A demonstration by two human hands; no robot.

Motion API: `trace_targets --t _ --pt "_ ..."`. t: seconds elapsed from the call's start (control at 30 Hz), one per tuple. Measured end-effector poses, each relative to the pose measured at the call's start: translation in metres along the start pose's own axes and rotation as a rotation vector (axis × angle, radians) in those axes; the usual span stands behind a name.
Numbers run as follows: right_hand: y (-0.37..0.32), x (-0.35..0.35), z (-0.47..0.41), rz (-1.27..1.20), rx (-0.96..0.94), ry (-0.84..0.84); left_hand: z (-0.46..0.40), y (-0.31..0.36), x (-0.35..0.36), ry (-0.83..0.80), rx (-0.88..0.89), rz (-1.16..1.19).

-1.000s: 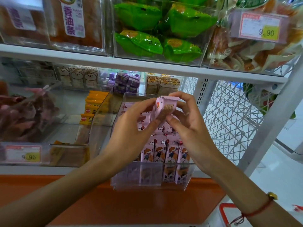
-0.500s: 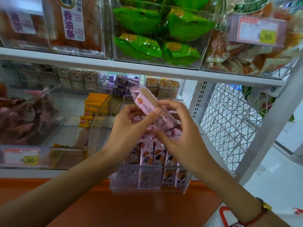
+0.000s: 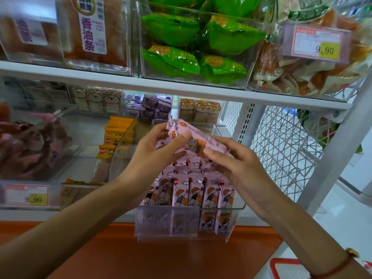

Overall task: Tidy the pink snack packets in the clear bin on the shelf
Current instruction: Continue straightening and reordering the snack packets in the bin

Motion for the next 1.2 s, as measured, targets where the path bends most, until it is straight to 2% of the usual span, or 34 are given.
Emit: trace_targets --t 0.13,0.27,0.37,0.53,0.63,0.7,0.8,0.97,1.2 --pt "-0.003 -0.01 -0.003 -0.136 -0.057 0.189 0.004 -0.001 0.009 0.08 0.019 -0.109" --pt "-0.002 -0.014 -0.003 -0.114 -0.035 0.214 0.008 -0.003 0.014 0.082 0.026 -0.103" --pt "-0.001 -0.017 -0.003 0.005 -0.051 0.232 0.007 -0.003 0.013 0.08 0.081 -0.129" --pt "0.001 -0.039 -0.004 0.427 -0.172 0.383 -0.011 0.002 0.002 0.249 0.178 -0.195" --pt "0.011 -0.046 -0.004 0.597 -0.08 0.309 -0.027 -0.004 0.011 0.201 0.162 -0.299" --pt "0.018 -0.047 -0.002 0.61 -0.016 0.243 -0.034 -0.012 0.021 0.147 0.14 -0.363" --pt "0.02 -0.046 0.003 0.635 -0.033 0.158 -0.041 -0.026 0.03 0.091 0.127 -0.464" --pt "0.021 -0.052 0.011 0.589 -0.057 0.038 -0.048 -0.028 0.023 -0.02 0.175 -0.702" --pt "0.019 -0.061 0.02 0.548 -0.038 -0.041 -0.087 -0.005 0.045 -0.227 0.249 -0.999"
Point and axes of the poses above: each hand's wrist, its own z-axis away from the middle knuckle, its own x-axis out of the palm, y = z × x, the point moved 1 cm from there along -z, towards the middle knuckle, and after that the axes turned 4 degrees about -z, right-handed, at the moved point
